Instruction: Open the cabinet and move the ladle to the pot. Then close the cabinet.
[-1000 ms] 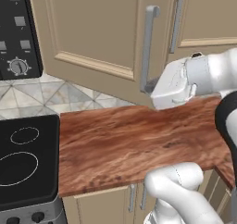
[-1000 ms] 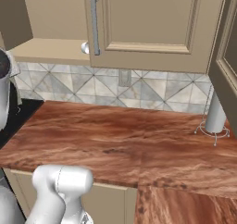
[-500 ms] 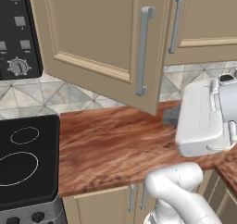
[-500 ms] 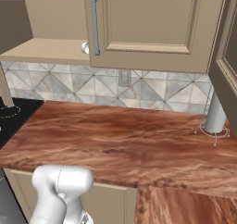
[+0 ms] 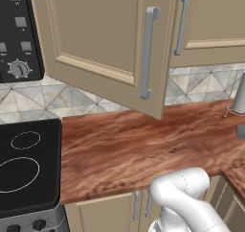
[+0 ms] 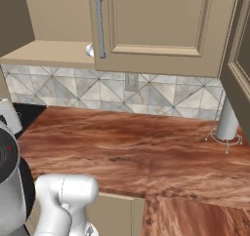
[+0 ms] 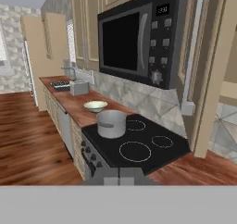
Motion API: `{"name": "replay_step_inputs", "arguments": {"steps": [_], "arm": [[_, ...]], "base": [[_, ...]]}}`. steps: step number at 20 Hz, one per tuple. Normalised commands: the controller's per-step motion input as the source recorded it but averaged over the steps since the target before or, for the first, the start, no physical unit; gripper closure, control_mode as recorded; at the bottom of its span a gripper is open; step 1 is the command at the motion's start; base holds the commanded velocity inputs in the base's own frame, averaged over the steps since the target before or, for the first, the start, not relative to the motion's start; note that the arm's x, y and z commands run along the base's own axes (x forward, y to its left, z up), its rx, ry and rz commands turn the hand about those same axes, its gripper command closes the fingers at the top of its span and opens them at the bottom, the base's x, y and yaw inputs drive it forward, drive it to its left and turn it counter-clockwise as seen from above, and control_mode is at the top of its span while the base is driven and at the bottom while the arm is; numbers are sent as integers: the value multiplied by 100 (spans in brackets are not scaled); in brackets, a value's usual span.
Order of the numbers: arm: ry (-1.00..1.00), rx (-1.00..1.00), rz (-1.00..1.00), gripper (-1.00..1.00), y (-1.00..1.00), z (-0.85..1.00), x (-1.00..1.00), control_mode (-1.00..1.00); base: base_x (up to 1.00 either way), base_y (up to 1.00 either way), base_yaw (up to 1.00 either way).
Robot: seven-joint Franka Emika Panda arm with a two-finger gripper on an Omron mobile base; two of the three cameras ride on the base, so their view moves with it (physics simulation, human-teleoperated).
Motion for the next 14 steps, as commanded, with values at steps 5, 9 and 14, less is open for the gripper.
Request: {"name": "replay_step_inputs", "arguments": {"steps": [5,9,14], "arm": [[0,9,5,100,-70,0,68,-100],[-1,8,8,100,-37,0,83,-100],[-1,1,2,100,2,-8,84,-100]], "base": [[0,0,0],[0,0,0],[0,0,0]]}}
